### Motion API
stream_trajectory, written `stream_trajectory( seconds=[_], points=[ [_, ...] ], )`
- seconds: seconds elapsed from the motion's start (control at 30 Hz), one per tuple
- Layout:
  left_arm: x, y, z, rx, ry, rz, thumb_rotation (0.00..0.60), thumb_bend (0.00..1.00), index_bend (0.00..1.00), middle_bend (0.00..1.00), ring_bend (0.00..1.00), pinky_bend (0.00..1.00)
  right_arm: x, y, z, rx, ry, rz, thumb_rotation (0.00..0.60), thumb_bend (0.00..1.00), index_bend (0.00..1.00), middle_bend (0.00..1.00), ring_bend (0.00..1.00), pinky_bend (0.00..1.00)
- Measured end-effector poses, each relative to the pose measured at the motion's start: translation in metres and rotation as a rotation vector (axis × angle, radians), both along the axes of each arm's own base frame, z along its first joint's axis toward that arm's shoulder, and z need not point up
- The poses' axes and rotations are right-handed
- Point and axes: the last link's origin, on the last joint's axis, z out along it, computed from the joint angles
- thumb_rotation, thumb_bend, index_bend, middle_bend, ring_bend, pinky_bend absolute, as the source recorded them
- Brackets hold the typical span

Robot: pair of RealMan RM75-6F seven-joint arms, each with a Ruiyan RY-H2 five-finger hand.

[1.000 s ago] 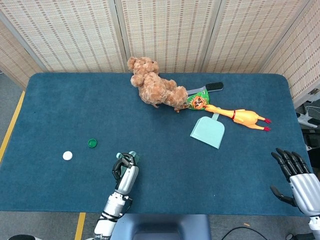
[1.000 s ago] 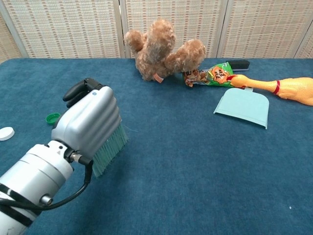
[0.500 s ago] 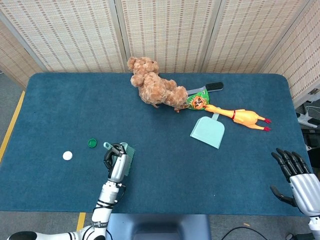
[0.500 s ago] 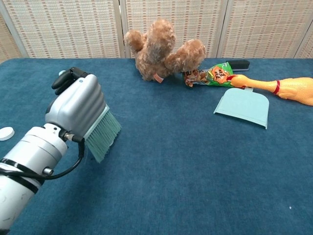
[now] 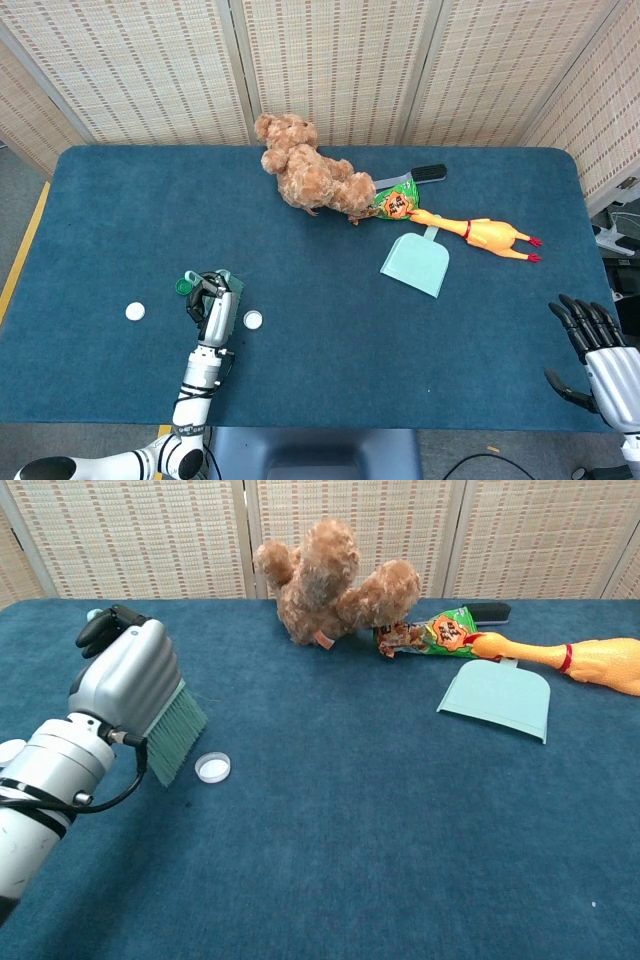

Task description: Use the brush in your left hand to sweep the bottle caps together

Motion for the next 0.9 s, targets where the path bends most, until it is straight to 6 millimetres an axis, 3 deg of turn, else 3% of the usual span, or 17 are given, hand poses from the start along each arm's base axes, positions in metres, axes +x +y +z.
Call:
stream_trajectory(
  seconds=[0.4, 0.9],
  points=[
    [-0.002, 0.015, 0.020, 0.074, -0.049, 0.023, 0.600, 0.52, 0.93, 1.00, 0.79, 0.83, 0.000, -0.001, -0.004, 0.013, 0.010, -0.003, 0.600, 0.20, 0.00, 0.00, 0.00, 0.00],
    [0.054, -0.036, 0.023, -0.053, -0.221, -0.075, 0.600, 0.52, 0.93, 1.00, 0.79, 0.83, 0.003, 0.002, -0.003, 0.033, -0.011, 0.019, 0.600, 0.20, 0.00, 0.00, 0.00, 0.00]
  ],
)
